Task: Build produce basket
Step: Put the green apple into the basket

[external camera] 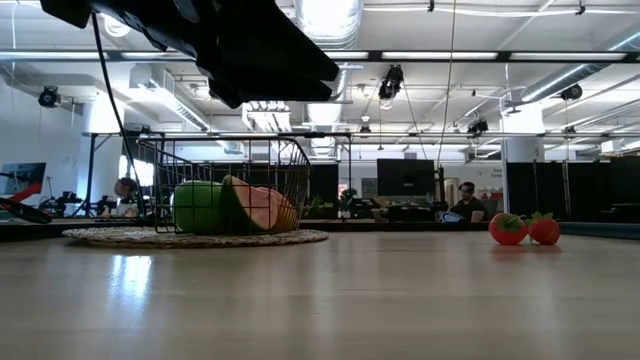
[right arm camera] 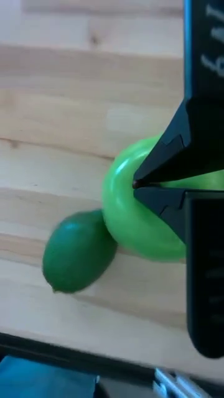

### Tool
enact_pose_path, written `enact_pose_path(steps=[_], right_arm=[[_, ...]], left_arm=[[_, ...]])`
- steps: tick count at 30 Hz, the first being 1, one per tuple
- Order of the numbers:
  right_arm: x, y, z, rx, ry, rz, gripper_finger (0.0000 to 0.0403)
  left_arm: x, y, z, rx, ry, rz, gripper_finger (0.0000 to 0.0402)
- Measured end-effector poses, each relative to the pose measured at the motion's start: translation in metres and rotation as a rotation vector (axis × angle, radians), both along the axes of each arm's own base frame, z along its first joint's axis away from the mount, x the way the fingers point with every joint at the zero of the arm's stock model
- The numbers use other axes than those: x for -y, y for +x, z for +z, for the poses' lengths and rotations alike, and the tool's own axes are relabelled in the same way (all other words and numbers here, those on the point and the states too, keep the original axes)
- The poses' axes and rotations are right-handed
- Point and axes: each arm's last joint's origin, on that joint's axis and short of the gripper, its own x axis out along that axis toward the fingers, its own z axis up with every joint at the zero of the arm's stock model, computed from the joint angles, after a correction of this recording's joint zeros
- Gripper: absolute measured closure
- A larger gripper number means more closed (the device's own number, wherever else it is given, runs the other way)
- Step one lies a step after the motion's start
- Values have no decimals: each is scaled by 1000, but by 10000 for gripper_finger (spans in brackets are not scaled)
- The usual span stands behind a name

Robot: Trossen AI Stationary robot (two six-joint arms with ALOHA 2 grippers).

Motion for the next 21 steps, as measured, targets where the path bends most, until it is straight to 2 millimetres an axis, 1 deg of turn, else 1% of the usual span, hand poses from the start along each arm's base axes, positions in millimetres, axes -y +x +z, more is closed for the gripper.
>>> enact_pose_path(steps=[2, 6, 8, 10, 12, 15, 18, 21], right_arm=[[-2, 5, 8, 83, -41, 20, 392], [-2, 23, 34, 298, -165, 29, 392], [1, 35, 47, 390, -256, 26, 392], [7, 50, 61, 455, -327, 15, 392], [17, 66, 72, 476, -382, 23, 392], [36, 97, 89, 526, -404, 43, 392], [62, 128, 105, 599, -390, 95, 392], [95, 158, 117, 667, -370, 119, 392]], left_arm=[[0, -3, 1, -30, 5, 0, 219], [-2, -16, 3, -119, -36, 31, 219], [-4, -24, -1, -171, -65, 56, 219], [-5, -31, -9, -225, -85, 81, 219], [-4, -39, -20, -258, -105, 97, 219], [-5, -53, -39, -298, -143, 124, 219], [-8, -65, -55, -301, -181, 189, 219], [-12, -73, -65, -297, -206, 236, 219]])
